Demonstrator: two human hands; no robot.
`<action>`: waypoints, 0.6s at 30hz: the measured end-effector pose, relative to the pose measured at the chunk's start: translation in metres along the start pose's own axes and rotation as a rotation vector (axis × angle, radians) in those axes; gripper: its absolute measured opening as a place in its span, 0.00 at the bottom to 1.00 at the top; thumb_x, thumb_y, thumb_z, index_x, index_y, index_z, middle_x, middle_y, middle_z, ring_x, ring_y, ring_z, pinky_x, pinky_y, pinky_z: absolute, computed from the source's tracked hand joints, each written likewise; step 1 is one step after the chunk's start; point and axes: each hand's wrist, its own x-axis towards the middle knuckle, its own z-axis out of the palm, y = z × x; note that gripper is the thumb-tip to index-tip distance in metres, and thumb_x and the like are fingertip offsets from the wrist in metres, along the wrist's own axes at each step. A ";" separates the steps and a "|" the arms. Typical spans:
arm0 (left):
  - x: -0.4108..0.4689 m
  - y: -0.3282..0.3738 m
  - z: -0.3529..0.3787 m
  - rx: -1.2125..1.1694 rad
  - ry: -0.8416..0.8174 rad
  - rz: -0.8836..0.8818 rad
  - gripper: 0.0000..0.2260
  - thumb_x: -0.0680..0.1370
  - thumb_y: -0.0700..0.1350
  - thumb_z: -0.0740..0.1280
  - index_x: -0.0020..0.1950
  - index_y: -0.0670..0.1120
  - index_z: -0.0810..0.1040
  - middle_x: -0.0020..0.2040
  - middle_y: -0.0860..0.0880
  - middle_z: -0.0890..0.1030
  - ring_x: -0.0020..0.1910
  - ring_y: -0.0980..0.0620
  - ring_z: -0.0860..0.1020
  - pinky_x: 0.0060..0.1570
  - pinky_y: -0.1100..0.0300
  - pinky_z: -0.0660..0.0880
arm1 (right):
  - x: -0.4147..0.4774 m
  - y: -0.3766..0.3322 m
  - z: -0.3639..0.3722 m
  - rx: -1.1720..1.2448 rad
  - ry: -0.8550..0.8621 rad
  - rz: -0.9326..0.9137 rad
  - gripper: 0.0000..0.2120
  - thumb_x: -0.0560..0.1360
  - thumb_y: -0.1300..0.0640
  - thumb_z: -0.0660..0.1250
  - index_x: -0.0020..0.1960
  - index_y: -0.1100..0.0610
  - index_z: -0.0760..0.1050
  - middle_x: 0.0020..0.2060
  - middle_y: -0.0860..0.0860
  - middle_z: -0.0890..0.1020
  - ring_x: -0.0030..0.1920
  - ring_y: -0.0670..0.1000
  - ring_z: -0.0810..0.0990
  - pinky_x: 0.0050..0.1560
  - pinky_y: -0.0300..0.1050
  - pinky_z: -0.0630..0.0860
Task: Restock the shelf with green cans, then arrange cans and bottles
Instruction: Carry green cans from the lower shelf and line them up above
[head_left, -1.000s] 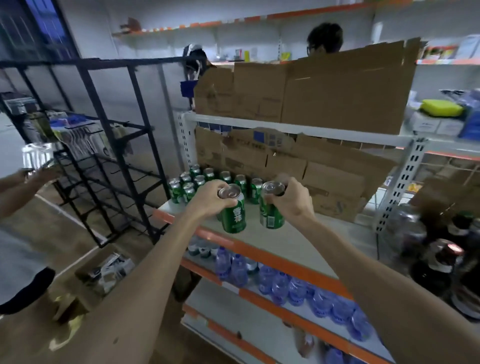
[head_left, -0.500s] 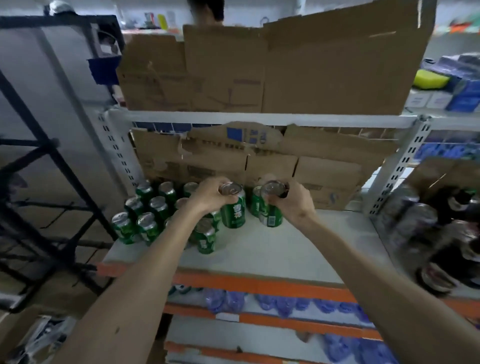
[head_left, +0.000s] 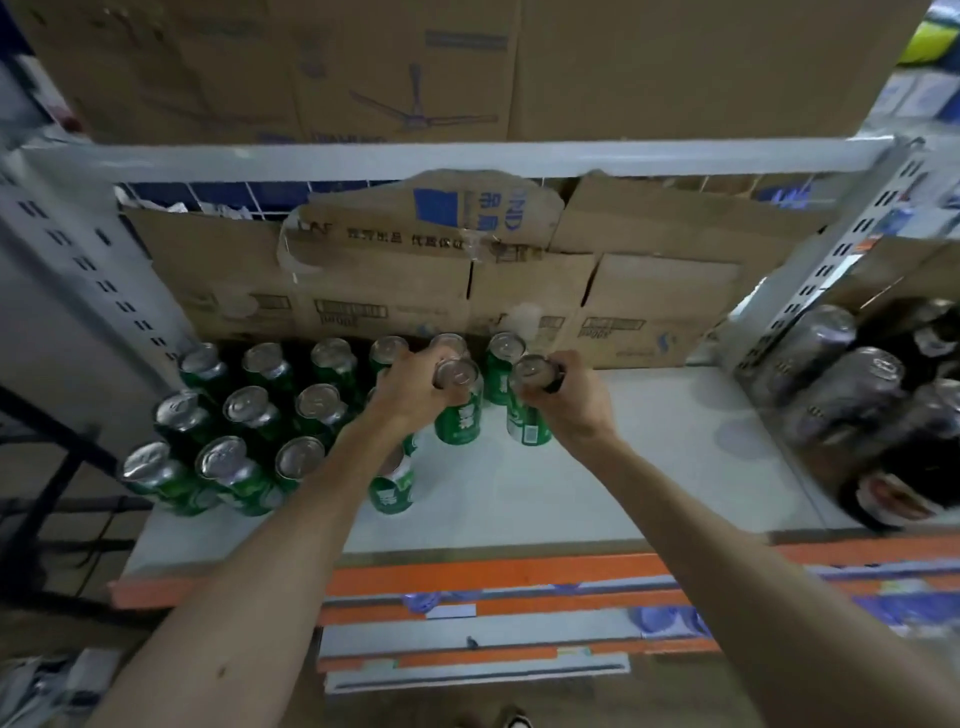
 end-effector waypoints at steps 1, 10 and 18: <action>0.003 -0.004 0.002 0.009 -0.003 -0.003 0.22 0.73 0.55 0.72 0.64 0.52 0.74 0.57 0.46 0.80 0.58 0.44 0.76 0.61 0.49 0.70 | 0.003 0.003 0.006 0.006 0.010 0.008 0.20 0.70 0.52 0.74 0.59 0.55 0.74 0.47 0.53 0.80 0.48 0.57 0.79 0.46 0.51 0.77; 0.022 -0.031 0.022 0.110 0.018 0.041 0.24 0.70 0.61 0.67 0.64 0.55 0.73 0.59 0.53 0.77 0.61 0.49 0.73 0.61 0.48 0.62 | 0.021 0.028 0.041 0.067 -0.034 0.023 0.19 0.70 0.53 0.73 0.59 0.53 0.73 0.50 0.52 0.81 0.49 0.55 0.79 0.49 0.54 0.79; 0.022 -0.027 0.034 0.153 0.038 0.038 0.20 0.74 0.51 0.72 0.65 0.55 0.73 0.64 0.56 0.72 0.64 0.51 0.71 0.53 0.55 0.51 | 0.024 0.047 0.050 0.131 -0.070 -0.014 0.21 0.69 0.58 0.76 0.59 0.53 0.72 0.53 0.51 0.81 0.51 0.52 0.79 0.49 0.49 0.78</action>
